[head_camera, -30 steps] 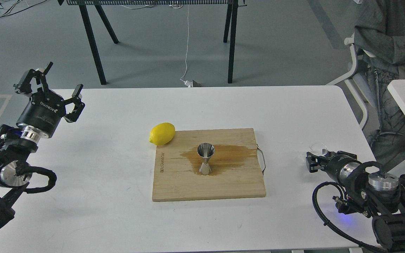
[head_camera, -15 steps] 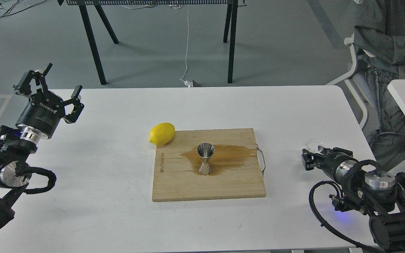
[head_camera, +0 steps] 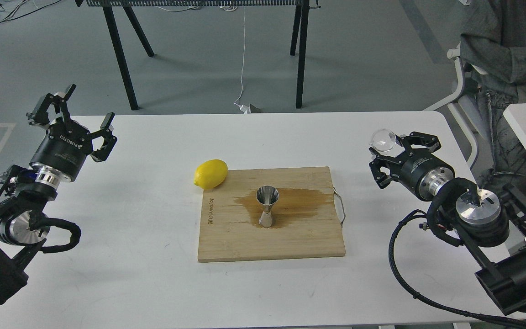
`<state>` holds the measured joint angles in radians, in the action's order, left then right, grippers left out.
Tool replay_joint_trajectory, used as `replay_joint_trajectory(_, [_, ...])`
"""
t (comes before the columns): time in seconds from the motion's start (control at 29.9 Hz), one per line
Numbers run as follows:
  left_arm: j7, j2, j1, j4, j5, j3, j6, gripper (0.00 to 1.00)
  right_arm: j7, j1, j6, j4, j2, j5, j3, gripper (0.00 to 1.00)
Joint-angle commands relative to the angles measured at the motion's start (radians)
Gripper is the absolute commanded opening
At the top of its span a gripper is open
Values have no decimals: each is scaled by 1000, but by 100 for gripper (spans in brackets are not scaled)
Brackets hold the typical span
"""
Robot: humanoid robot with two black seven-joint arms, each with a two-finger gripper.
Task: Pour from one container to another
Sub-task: 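Lift the glass and carry it above the jigger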
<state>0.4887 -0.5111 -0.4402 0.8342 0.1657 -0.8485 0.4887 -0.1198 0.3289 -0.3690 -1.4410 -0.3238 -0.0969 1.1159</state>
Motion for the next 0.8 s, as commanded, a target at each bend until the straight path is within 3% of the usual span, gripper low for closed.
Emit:
replay_joint_trajectory(0.0, [0,0,0,0,0,0,0,92,-1,59,1,-33,0,45,-80,30])
replay_joint_trajectory(0.33, [0,0,0,-1,0,0,0,92,-4,199,1,-85,11,164,-332,30])
replay_joint_trajectory(0.77, [0,2,0,-15,3,0,0,92,-52,286,21,-111,-15,337,-499,30])
